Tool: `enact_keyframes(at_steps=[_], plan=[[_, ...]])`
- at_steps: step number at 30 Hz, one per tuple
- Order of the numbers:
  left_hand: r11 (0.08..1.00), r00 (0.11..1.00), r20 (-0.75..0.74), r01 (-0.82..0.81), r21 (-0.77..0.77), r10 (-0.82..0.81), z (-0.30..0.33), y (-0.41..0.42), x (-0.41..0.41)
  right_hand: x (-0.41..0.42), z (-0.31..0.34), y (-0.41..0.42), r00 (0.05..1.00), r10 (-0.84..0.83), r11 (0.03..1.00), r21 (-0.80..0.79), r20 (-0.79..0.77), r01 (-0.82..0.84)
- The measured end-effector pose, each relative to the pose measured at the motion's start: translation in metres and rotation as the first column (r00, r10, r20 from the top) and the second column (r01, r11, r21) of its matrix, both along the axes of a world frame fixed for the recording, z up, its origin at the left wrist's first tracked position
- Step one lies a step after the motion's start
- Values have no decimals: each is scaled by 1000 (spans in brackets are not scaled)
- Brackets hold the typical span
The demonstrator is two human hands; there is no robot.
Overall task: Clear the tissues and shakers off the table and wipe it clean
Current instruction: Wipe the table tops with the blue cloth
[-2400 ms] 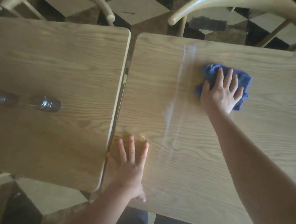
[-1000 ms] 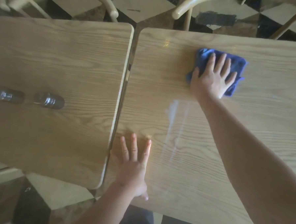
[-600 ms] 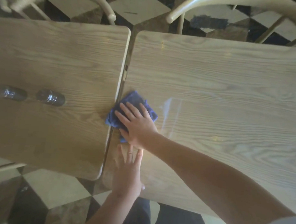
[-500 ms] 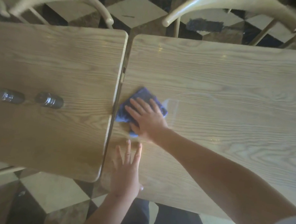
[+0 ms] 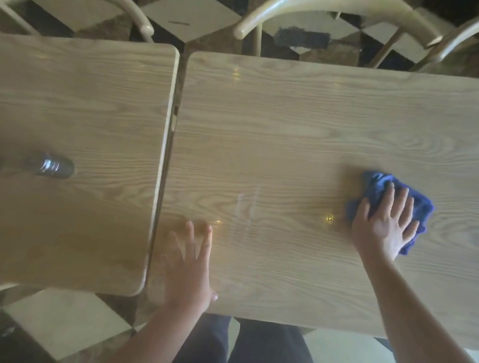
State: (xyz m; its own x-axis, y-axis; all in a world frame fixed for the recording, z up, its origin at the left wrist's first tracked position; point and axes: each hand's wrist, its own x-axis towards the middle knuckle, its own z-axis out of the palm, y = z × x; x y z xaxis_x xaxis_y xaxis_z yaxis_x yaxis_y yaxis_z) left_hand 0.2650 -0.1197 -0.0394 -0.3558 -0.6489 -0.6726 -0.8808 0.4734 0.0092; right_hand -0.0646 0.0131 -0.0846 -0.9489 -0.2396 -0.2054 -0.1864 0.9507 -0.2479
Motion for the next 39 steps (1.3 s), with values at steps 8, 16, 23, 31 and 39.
enact_keyframes(at_steps=[8,16,23,31,39], plan=[[993,993,-74,85,-81,-91,-5,1,17,78,-10,-96,987,158,987,-7,-14,-158],[981,974,-217,18,-195,-61,-19,55,105,256,-5,-172,523,852,521,-145,31,-841],[993,978,-195,57,-106,-77,-13,54,117,261,-1,-125,328,943,332,-125,48,-935],[998,975,-219,24,-58,-36,-2,59,109,108,2,7,985,174,985,-12,1,-174],[975,956,-203,194,-111,-214,-5,53,138,126,2,6,948,-304,951,-38,92,308]])
